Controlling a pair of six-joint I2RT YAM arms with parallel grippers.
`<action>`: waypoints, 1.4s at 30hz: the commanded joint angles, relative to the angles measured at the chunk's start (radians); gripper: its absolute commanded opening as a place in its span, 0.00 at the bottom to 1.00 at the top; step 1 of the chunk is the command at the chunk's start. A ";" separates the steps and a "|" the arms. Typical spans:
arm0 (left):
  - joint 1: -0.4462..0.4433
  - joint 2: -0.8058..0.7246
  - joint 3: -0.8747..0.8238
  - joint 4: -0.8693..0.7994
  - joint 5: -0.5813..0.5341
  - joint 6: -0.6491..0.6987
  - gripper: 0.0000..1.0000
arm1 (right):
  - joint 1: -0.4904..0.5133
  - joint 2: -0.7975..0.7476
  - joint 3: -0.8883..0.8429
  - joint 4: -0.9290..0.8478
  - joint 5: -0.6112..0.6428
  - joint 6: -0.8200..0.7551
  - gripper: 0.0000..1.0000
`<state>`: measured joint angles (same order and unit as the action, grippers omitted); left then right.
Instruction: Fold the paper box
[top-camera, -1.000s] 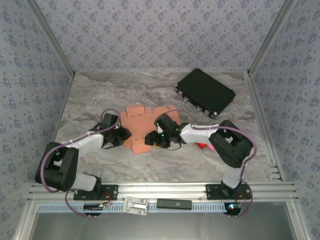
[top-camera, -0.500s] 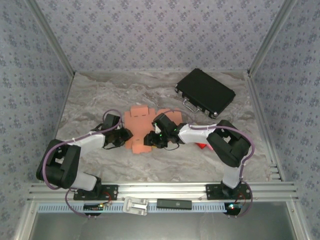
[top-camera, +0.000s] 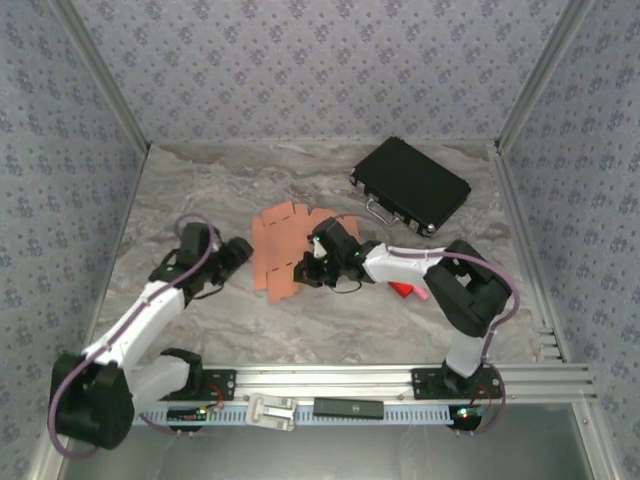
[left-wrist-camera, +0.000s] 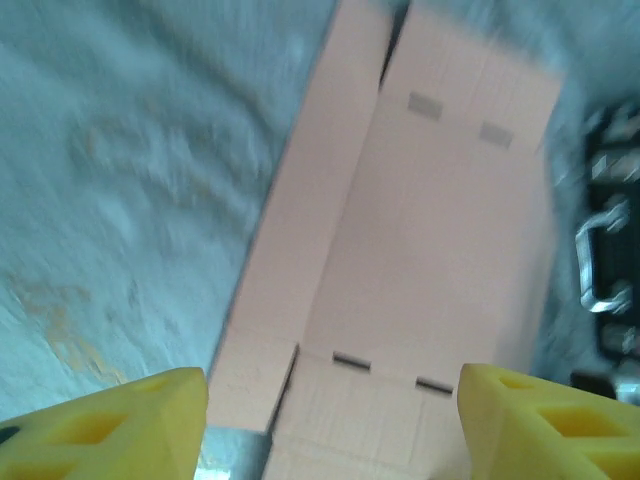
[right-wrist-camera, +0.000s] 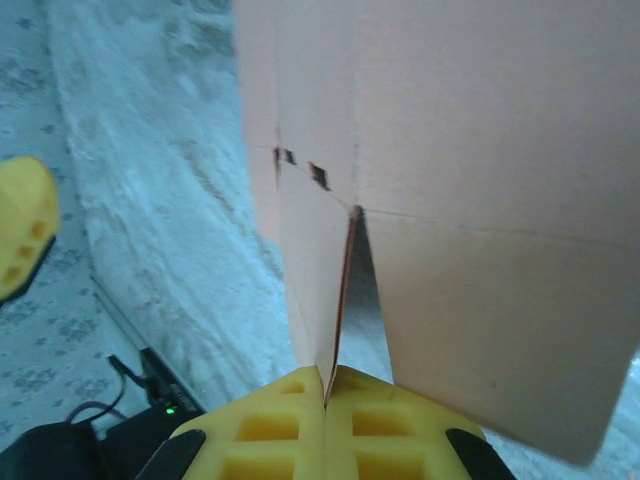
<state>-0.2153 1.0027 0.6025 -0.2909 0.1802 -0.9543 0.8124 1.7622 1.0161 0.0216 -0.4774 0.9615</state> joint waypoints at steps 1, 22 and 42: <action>0.168 -0.009 -0.018 0.014 0.132 0.000 0.72 | -0.013 -0.091 0.079 -0.047 -0.035 0.001 0.00; 0.162 0.541 -0.198 1.010 0.506 -0.636 0.86 | -0.067 -0.187 0.086 -0.027 -0.128 0.071 0.00; 0.017 0.602 -0.152 1.206 0.321 -0.922 0.18 | -0.077 -0.220 0.032 0.026 -0.151 0.108 0.00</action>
<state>-0.1986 1.5860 0.4343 0.8421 0.5426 -1.8339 0.7429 1.5803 1.0569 0.0261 -0.6018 1.0557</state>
